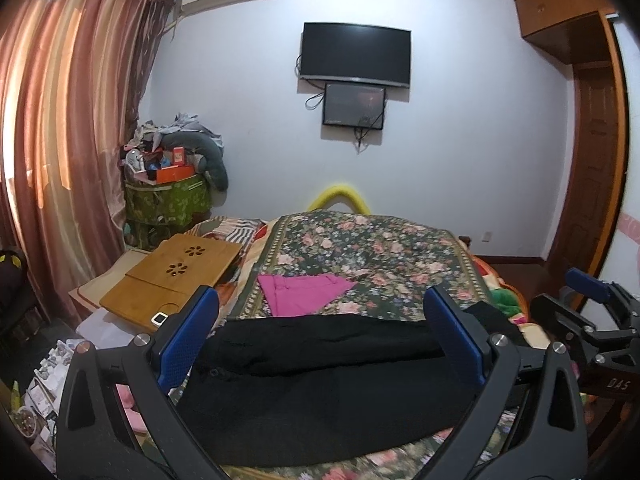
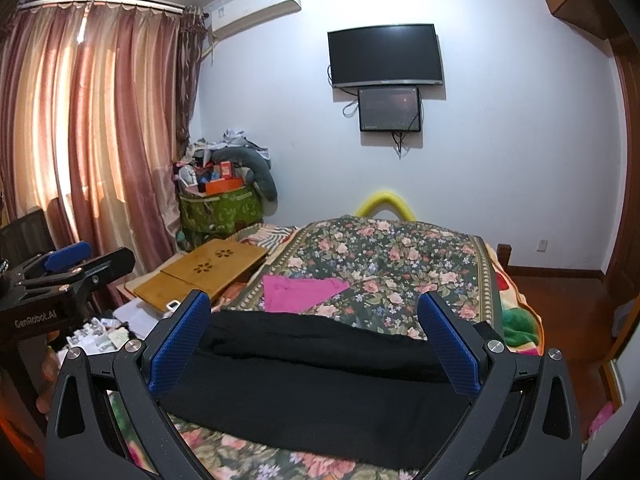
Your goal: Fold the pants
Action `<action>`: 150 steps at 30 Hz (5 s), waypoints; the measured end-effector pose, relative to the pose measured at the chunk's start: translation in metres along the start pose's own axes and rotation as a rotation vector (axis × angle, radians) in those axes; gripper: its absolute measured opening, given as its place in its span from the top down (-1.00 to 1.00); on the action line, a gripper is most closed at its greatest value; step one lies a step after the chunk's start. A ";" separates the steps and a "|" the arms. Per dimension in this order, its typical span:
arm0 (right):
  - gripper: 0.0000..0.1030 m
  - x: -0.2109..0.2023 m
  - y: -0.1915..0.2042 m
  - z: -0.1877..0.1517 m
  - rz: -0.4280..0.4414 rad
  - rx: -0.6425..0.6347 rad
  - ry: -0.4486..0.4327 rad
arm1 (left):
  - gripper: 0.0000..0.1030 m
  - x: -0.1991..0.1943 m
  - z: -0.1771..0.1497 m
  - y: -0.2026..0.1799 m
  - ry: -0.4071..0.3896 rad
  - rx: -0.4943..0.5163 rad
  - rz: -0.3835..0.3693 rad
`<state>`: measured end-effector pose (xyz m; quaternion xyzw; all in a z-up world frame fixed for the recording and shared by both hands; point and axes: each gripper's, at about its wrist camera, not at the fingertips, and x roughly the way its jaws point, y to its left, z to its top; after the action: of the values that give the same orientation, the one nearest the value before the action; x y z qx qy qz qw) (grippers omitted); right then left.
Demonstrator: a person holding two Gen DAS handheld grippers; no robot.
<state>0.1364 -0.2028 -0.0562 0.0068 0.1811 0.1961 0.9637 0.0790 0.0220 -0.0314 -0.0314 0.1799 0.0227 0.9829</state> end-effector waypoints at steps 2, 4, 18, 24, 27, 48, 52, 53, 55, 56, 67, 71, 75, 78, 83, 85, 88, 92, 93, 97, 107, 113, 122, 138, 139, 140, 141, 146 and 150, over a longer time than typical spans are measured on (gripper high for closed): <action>-0.99 0.012 -0.004 0.000 -0.003 -0.006 0.012 | -1.00 0.022 0.001 0.005 0.022 0.005 0.019; -0.99 0.026 -0.008 0.000 -0.010 -0.011 0.030 | -1.00 0.042 0.000 0.009 0.049 0.006 0.026; -0.99 0.152 -0.040 -0.014 -0.009 -0.124 0.222 | -1.00 0.234 -0.018 0.071 0.339 0.027 0.107; -0.99 0.207 -0.058 -0.031 -0.013 -0.165 0.353 | -0.90 0.320 -0.043 0.107 0.522 0.018 0.151; -0.97 0.234 -0.070 -0.039 0.009 -0.152 0.418 | -0.82 0.361 -0.059 0.130 0.627 -0.008 0.143; -0.46 0.360 -0.084 -0.105 0.254 -0.141 0.816 | -0.21 0.459 -0.140 0.176 1.001 -0.196 0.097; 0.35 0.354 -0.078 -0.105 0.267 -0.145 0.789 | 0.30 0.452 -0.137 0.173 0.976 -0.178 0.102; 0.55 0.354 -0.075 -0.106 0.248 -0.163 0.778 | 0.58 0.449 -0.135 0.170 0.969 -0.140 0.136; 0.70 0.352 -0.067 -0.110 0.224 -0.198 0.759 | 0.65 0.443 -0.132 0.169 0.957 -0.117 0.141; 0.84 0.350 -0.063 -0.110 0.215 -0.221 0.754 | 0.73 0.438 -0.129 0.166 0.950 -0.110 0.144; 0.92 0.323 -0.076 -0.061 0.047 -0.234 0.611 | 0.89 0.385 -0.049 0.147 0.721 -0.022 0.110; 0.92 0.304 -0.082 -0.028 0.034 -0.206 0.545 | 0.90 0.373 -0.017 0.134 0.630 0.007 0.094; 0.92 0.272 -0.077 -0.016 0.051 -0.221 0.511 | 0.90 0.360 -0.008 0.130 0.611 0.001 0.073; 0.92 0.242 -0.070 -0.018 0.075 -0.239 0.502 | 0.90 0.345 -0.012 0.128 0.606 0.019 0.071; 0.92 0.203 -0.058 -0.027 0.116 -0.244 0.497 | 0.90 0.315 -0.024 0.133 0.602 0.000 0.055; 0.92 0.190 -0.055 -0.031 0.132 -0.234 0.498 | 0.90 0.301 -0.030 0.137 0.596 -0.008 0.052; 0.92 0.171 -0.049 -0.041 0.155 -0.204 0.504 | 0.90 0.281 -0.039 0.145 0.590 -0.023 0.049; 0.92 0.151 -0.039 -0.055 0.176 -0.196 0.508 | 0.89 0.260 -0.053 0.154 0.599 -0.039 0.046; 0.92 0.145 -0.036 -0.060 0.182 -0.196 0.510 | 0.89 0.253 -0.057 0.157 0.601 -0.043 0.044; 0.92 0.130 -0.026 -0.072 0.201 -0.197 0.519 | 0.89 0.233 -0.075 0.168 0.613 -0.071 0.039; 0.91 0.111 -0.004 -0.117 0.224 -0.195 0.569 | 0.87 0.206 -0.130 0.191 0.685 -0.174 0.040; 0.89 0.106 -0.003 -0.124 0.217 -0.164 0.571 | 0.72 0.198 -0.161 0.198 0.734 -0.186 0.079; 0.78 0.094 -0.012 -0.119 0.249 -0.122 0.597 | 0.72 0.182 -0.182 0.208 0.790 -0.149 0.183; 0.30 0.094 -0.076 -0.074 0.153 -0.012 0.517 | -0.30 0.173 -0.090 0.160 0.601 -0.090 0.122; 0.21 0.099 -0.082 -0.071 0.143 -0.001 0.513 | -0.38 0.177 -0.085 0.154 0.593 -0.080 0.118; 0.18 0.105 -0.087 -0.069 0.137 0.007 0.510 | -0.50 0.181 -0.082 0.150 0.591 -0.073 0.115; 0.18 0.109 -0.090 -0.068 0.133 0.012 0.511 | -0.59 0.189 -0.077 0.143 0.592 -0.066 0.111; 0.18 0.148 -0.107 -0.065 0.119 0.042 0.557 | -0.83 0.224 -0.069 0.120 0.611 -0.056 0.081; 0.18 0.183 -0.114 -0.069 0.120 0.049 0.609 | -0.87 0.256 -0.073 0.106 0.658 -0.069 0.069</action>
<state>0.3119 -0.2420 -0.1936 -0.0181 0.4655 0.2413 0.8513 0.2869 0.1308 -0.1960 -0.0641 0.4875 0.0505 0.8693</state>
